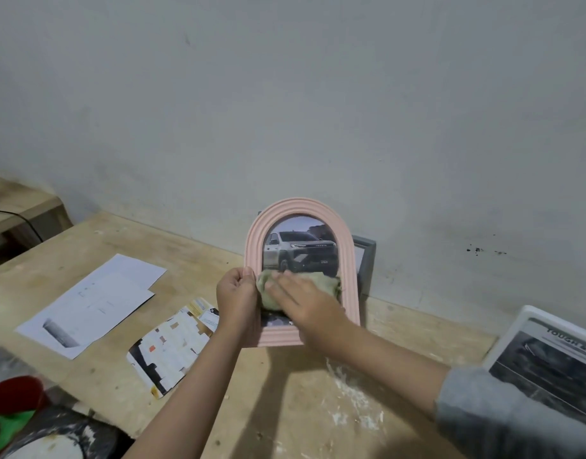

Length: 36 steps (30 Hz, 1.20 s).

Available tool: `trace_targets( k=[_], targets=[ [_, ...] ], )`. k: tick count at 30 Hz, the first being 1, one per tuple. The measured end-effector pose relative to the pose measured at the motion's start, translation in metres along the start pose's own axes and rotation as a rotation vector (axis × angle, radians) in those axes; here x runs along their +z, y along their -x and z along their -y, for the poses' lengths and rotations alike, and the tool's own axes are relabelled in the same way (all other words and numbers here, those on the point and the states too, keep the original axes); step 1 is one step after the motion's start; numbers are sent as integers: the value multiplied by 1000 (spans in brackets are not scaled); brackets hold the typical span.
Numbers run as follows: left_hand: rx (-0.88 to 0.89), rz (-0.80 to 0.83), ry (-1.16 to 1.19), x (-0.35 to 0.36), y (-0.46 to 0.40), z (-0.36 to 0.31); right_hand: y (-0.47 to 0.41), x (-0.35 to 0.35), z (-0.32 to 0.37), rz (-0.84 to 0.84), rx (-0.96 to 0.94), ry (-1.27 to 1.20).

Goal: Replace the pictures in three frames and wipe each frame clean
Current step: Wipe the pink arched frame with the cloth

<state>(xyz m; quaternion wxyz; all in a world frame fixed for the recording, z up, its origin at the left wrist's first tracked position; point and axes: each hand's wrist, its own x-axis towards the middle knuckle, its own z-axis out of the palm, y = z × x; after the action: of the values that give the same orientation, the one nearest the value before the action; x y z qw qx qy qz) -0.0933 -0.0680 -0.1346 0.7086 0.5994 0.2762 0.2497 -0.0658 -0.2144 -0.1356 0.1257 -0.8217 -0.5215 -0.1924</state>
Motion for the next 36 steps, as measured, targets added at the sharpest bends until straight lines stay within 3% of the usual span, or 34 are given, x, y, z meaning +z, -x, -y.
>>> trace_targets(
  k=[3, 7, 10, 14, 18, 20, 26, 36],
  targets=[
    [63, -28, -116, -8, -2, -4, 20, 7, 16, 192, -50, -185],
    [70, 19, -210, -14, 3, 7, 8, -28, 5, 421, 140, -549],
    [-12, 49, -162, -18, 4, 13, -13, -57, -16, 277, 247, -657],
    [-7, 142, -281, -18, 6, 14, -39, -63, -37, -134, 84, -209],
    [183, 153, -428, -7, 17, 6, -48, -23, -46, -75, -284, 187],
    [224, 123, -460, -6, 19, 4, -46, -11, -50, -55, -319, 261],
    [255, 114, -443, -14, 18, 1, -44, -14, -64, -135, -125, 323],
    [226, 52, -337, -16, 16, 9, -26, -21, -76, -39, 220, 290]
  ],
)
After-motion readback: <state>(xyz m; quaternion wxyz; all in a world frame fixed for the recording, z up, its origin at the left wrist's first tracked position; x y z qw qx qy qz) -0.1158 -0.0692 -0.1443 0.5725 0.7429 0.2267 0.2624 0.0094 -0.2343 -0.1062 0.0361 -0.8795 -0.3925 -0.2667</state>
